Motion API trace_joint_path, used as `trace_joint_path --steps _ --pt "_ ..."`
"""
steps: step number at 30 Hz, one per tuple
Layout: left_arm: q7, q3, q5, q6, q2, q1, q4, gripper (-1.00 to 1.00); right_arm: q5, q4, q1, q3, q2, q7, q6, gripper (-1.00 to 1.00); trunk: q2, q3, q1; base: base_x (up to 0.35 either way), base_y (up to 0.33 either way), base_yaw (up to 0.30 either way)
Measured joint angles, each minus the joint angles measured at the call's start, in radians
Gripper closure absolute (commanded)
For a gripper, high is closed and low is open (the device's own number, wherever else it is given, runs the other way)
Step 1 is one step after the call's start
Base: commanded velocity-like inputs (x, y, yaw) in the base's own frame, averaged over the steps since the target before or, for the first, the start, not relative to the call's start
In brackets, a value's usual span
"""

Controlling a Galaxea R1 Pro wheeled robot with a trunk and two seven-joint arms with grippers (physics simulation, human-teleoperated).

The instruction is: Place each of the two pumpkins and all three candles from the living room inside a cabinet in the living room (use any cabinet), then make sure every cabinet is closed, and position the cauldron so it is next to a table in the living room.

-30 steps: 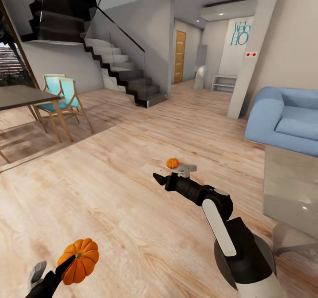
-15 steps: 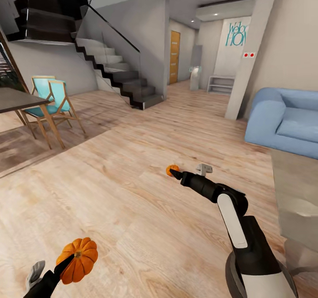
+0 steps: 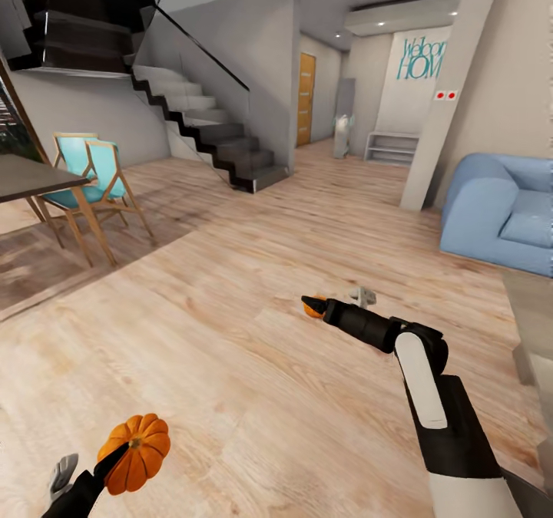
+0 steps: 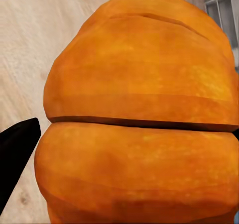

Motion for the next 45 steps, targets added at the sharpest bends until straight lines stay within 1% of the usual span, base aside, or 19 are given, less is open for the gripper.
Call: trace_joint_path --steps 2,3,4,5,10,16,20,22,23,24,25,27,28,30,31,33,35,40,45 --pt "0.000 0.000 0.002 0.000 0.000 0.000 0.000 1.00 -0.008 0.001 0.000 -0.028 -0.001 0.000 0.013 -1.00 0.000 -0.001 0.000 0.159 0.299 -0.236" --pt "0.000 0.000 0.002 0.001 0.000 0.000 0.000 1.00 -0.010 0.001 0.000 -0.034 -0.001 0.000 0.015 -1.00 0.000 -0.001 0.000 0.152 0.300 -0.271" --pt "0.000 0.000 0.003 0.001 0.001 0.000 0.000 1.00 -0.020 -0.004 0.001 -0.046 -0.002 0.000 0.031 -1.00 0.000 -0.001 0.000 0.150 0.301 -0.278" --pt "0.000 0.000 0.004 0.001 0.001 0.000 0.000 1.00 -0.030 -0.004 0.001 -0.050 -0.002 0.000 0.045 -1.00 0.000 -0.002 0.000 0.149 0.301 -0.281" --pt "0.000 0.002 0.006 0.002 0.001 0.000 0.000 1.00 -0.051 0.005 0.001 -0.057 -0.002 0.002 0.086 -1.00 0.000 -0.004 0.000 0.144 0.301 -0.284" --pt "-0.001 0.001 0.007 0.001 0.001 0.000 0.000 1.00 -0.053 0.013 0.000 -0.058 -0.001 0.001 0.091 -1.00 0.000 -0.007 0.000 0.136 0.302 -0.286" --pt "-0.003 0.001 0.009 -0.002 0.001 0.001 -0.003 1.00 -0.052 0.084 -0.006 -0.061 -0.002 0.000 0.092 -1.00 0.000 -0.009 0.000 0.148 0.295 -0.286" --pt "-0.007 0.001 0.011 -0.004 0.001 0.002 -0.004 1.00 -0.053 0.145 -0.013 -0.085 -0.003 0.001 0.093 -1.00 0.000 -0.010 0.000 0.205 0.256 -0.283" --pt "-0.009 0.002 0.011 -0.005 0.001 0.003 -0.005 1.00 -0.050 0.187 -0.021 -0.126 -0.004 0.004 0.093 -1.00 0.000 -0.011 0.000 0.235 0.235 -0.279" --pt "-0.010 0.002 0.013 -0.006 0.000 0.004 -0.006 1.00 -0.059 0.211 -0.025 -0.157 -0.005 0.006 0.094 -1.00 0.000 -0.012 0.000 0.241 0.231 -0.278" --pt "-0.011 0.002 0.013 -0.006 0.000 0.004 -0.006 1.00 -0.066 0.219 -0.026 -0.170 -0.008 0.008 0.095 -1.00 0.000 -0.012 0.000 0.243 0.230 -0.277" --pt "-0.012 0.002 0.014 -0.007 0.000 0.004 -0.007 1.00 -0.075 0.221 -0.027 -0.178 -0.020 0.010 0.102 -1.00 0.000 -0.014 0.000 0.246 0.228 -0.251" --pt "-0.014 0.002 0.014 -0.007 0.000 0.006 -0.008 1.00 -0.088 0.219 -0.027 -0.183 -0.037 0.014 0.102 -1.00 0.000 -0.015 0.000 0.248 0.226 -0.180" --pt "-0.020 0.002 0.016 -0.006 0.000 0.007 -0.016 1.00 -0.114 0.216 -0.025 -0.187 -0.052 0.017 0.102 -1.00 0.000 -0.015 0.000 0.254 0.219 -0.118" --pt "-0.026 0.002 0.018 -0.005 -0.001 0.009 -0.027 1.00 -0.151 0.215 -0.023 -0.189 -0.063 0.019 0.102 -1.00 0.000 -0.016 0.000 0.275 0.192 -0.059" --pt "-0.033 0.001 0.017 -0.006 -0.001 0.013 -0.041 1.00 -0.224 0.220 -0.020 -0.190 -0.074 0.020 0.102 -1.00 0.000 -0.016 0.000 0.289 0.170 -0.034" --pt "-0.038 0.002 0.017 -0.005 -0.001 0.019 -0.051 1.00 -0.251 0.238 -0.018 -0.189 -0.077 0.020 0.102 -1.00 0.000 -0.016 0.000 0.312 0.113 -0.017" --pt "-0.046 0.002 0.018 0.004 -0.003 0.055 -0.118 1.00 -0.276 0.323 -0.018 -0.183 -0.072 0.025 0.092 -1.00 0.000 -0.016 0.000 0.336 0.035 -0.005" --pt "-0.047 0.002 0.017 0.010 -0.004 0.066 -0.138 1.00 -0.283 0.348 -0.018 -0.188 -0.070 0.016 0.071 -1.00 0.000 -0.016 0.000 0.346 0.006 -0.002"
